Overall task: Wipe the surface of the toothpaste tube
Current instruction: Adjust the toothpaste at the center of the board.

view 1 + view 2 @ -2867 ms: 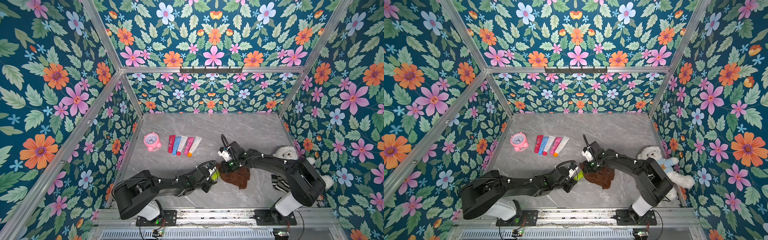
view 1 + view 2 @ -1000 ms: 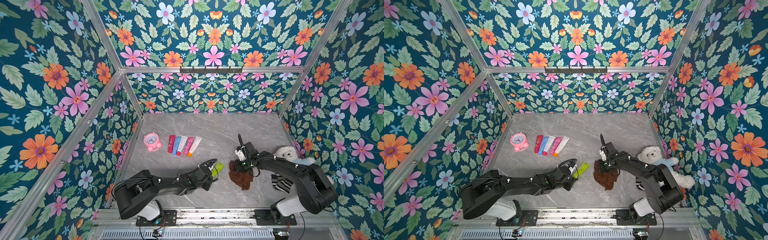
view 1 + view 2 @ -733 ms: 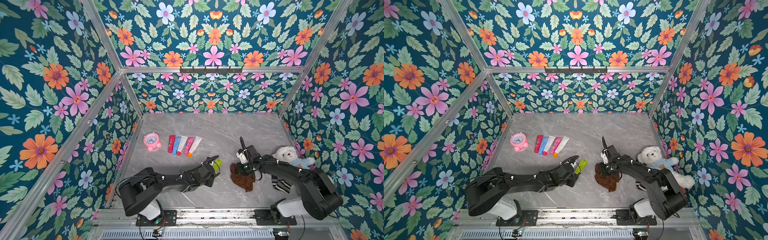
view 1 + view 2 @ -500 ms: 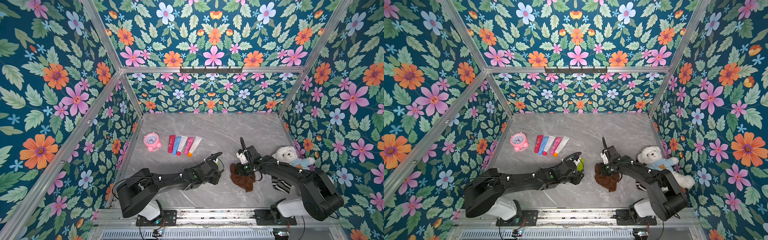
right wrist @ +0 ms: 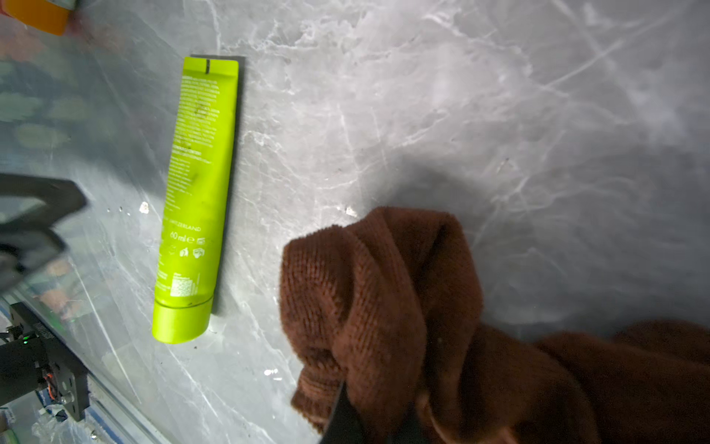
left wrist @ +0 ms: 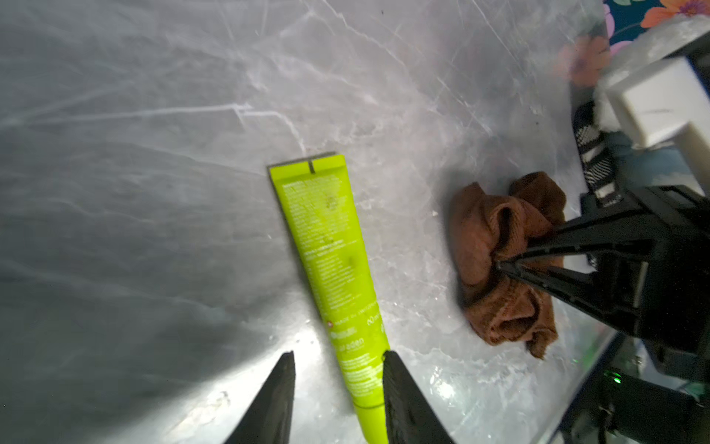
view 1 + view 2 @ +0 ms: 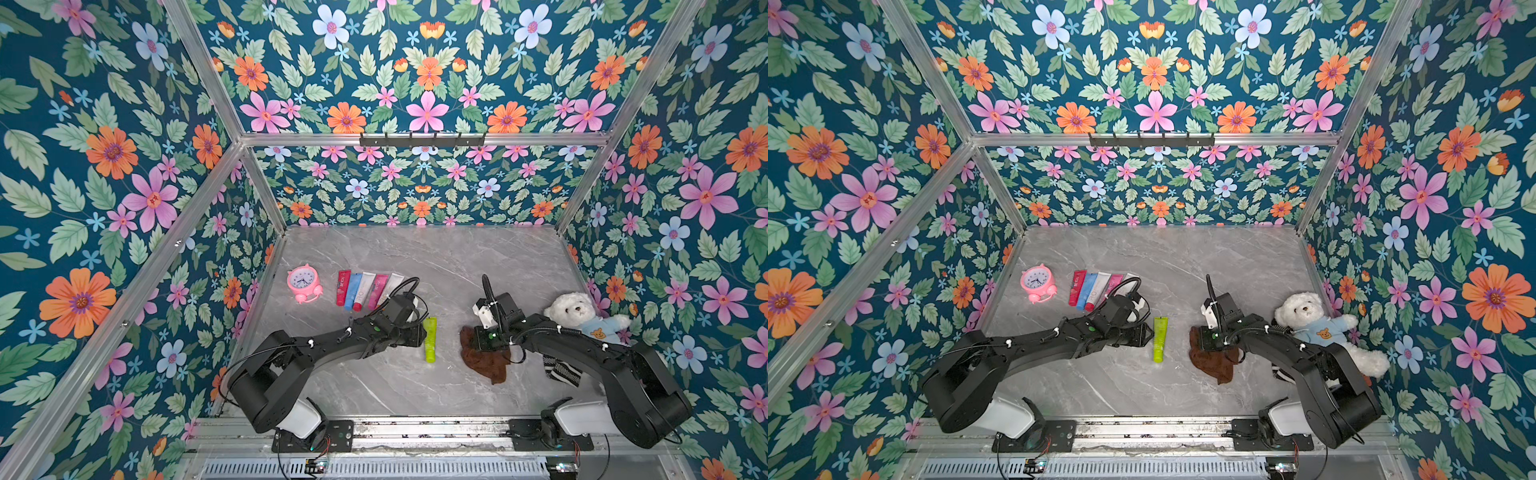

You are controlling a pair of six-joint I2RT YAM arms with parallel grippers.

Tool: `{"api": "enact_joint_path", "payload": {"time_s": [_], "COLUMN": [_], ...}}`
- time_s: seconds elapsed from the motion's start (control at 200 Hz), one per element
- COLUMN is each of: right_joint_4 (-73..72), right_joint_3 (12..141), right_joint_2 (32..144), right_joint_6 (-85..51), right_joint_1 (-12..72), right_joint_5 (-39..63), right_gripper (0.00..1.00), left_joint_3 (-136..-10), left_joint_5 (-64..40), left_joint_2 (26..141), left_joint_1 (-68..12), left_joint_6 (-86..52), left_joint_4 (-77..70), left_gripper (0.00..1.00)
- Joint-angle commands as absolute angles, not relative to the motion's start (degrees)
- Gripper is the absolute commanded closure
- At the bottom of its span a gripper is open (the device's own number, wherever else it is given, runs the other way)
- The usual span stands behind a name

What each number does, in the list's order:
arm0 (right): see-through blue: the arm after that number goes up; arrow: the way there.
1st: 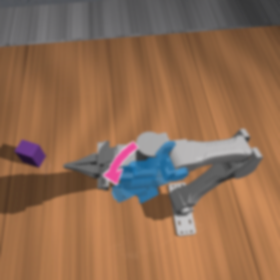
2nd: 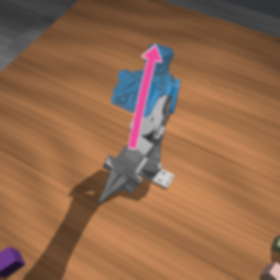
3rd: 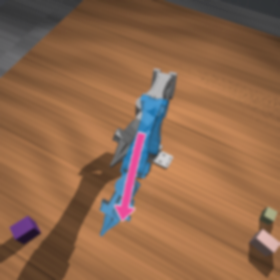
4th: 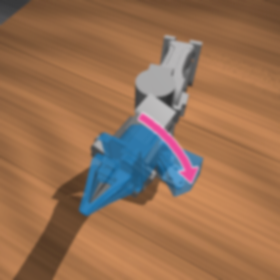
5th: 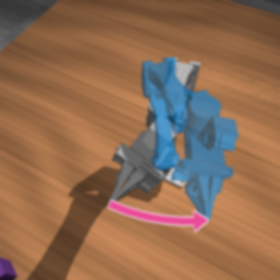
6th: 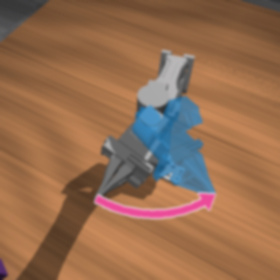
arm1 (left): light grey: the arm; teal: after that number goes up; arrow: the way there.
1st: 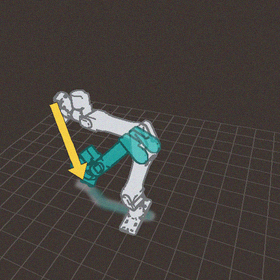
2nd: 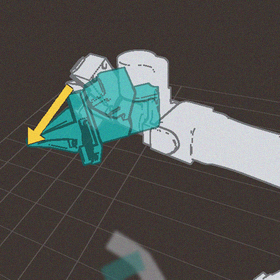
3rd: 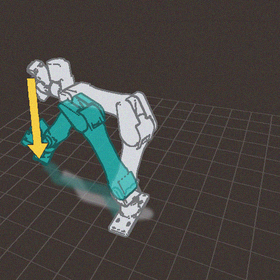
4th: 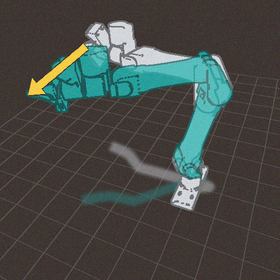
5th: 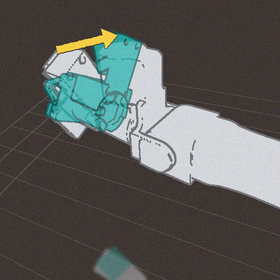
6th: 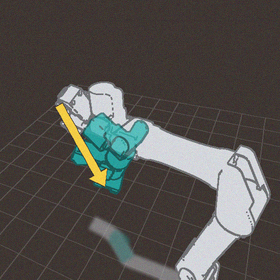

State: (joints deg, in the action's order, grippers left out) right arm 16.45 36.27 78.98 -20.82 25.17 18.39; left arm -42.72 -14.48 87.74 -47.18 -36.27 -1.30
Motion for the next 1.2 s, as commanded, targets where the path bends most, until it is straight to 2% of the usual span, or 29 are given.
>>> {"api": "enact_joint_path", "payload": {"time_s": [0.0,0.52,0.81,0.925,1.195], "right_joint_4": [16.0,15.9,16.1,16.1,16.1], "right_joint_3": [36.4,36.0,35.7,35.6,35.7], "right_joint_2": [79.0,78.0,76.8,76.5,76.3], "right_joint_6": [-20.2,-20.2,-20.2,-20.2,-20.1], "right_joint_1": [25.2,25.2,25.2,25.2,25.2], "right_joint_5": [18.8,19.2,18.7,18.8,19.2], "right_gripper": [1.00,1.00,1.00,1.00,1.00], "left_joint_3": [-42.7,-43.9,-47.2,-50.7,-62.7], "left_joint_5": [-19.5,-16.4,-10.5,-5.1,19.6], "left_joint_2": [89.6,97.3,98.9,98.5,97.5], "left_joint_1": [-47.0,-47.7,-49.1,-50.2,-51.9], "left_joint_6": [-40.0,-40.4,-37.9,-34.9,-26.7], "left_joint_4": [-7.6,-8.6,-1.7,6.7,36.6], "left_gripper": [0.59,0.63,0.92,1.00,1.00]}}
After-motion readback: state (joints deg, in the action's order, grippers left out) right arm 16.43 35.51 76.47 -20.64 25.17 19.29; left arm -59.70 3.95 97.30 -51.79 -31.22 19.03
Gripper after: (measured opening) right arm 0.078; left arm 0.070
